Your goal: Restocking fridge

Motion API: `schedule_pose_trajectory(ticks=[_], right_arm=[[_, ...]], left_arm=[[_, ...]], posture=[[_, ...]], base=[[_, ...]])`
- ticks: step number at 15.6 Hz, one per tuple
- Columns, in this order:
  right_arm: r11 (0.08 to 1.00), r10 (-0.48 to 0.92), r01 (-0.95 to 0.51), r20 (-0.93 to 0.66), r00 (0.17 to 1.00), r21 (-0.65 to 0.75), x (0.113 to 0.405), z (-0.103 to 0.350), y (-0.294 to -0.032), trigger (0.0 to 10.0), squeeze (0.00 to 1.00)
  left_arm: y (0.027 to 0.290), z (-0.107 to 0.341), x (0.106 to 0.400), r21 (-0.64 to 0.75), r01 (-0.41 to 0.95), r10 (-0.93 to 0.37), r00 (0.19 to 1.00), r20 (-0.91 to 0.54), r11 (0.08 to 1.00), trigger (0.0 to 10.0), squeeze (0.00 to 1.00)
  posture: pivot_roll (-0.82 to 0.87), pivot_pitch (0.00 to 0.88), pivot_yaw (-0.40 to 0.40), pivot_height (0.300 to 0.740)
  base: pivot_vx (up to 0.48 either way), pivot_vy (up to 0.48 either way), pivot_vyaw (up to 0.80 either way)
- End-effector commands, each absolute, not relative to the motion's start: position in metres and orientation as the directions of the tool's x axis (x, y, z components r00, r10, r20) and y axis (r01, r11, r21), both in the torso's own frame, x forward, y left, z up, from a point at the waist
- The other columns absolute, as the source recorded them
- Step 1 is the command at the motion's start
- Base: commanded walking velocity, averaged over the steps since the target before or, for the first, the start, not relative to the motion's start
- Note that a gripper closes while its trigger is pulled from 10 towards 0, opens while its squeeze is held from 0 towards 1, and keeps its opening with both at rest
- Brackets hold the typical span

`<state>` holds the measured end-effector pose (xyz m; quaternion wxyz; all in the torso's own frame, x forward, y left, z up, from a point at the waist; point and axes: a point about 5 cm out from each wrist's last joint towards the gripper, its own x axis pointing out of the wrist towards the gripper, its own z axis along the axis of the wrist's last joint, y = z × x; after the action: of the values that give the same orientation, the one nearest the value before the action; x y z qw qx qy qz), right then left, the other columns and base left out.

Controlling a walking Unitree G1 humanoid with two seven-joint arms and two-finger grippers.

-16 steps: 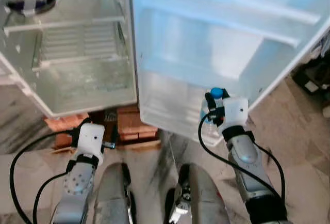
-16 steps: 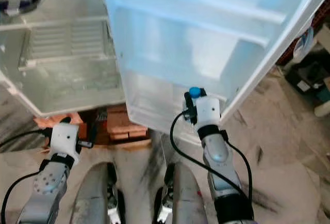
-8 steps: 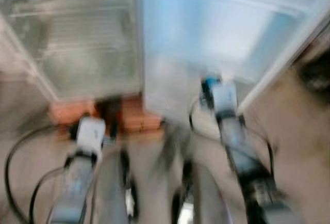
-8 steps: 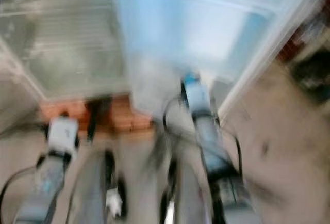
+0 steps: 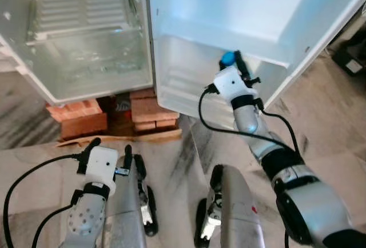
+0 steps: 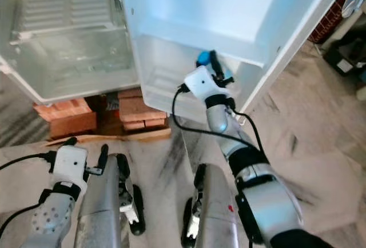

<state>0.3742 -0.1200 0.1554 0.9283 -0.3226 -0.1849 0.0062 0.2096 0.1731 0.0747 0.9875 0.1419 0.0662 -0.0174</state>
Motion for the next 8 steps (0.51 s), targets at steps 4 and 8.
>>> schedule_pose_trajectory(ticks=[4, 8], right_arm=[[0.823, 0.000, 0.084, 0.148, 0.989, -0.561, 0.365, 0.111, -0.144, 10.0, 0.00], [0.897, -0.085, 0.067, -0.021, 0.996, -0.436, 0.355, 0.083, -0.153, 10.0, 0.00]], left_arm=[[0.175, 0.078, 0.204, 0.285, 0.069, -0.025, 0.987, -0.156, 0.956, 10.0, 0.00], [0.177, 0.079, 0.201, 0.288, 0.071, -0.023, 0.985, -0.169, 0.955, 10.0, 0.00]], posture=[[0.27, 0.341, -0.064, 0.567], [0.28, 0.345, -0.063, 0.567]], base=[[0.000, 0.000, 0.00], [0.000, 0.000, 0.00]])
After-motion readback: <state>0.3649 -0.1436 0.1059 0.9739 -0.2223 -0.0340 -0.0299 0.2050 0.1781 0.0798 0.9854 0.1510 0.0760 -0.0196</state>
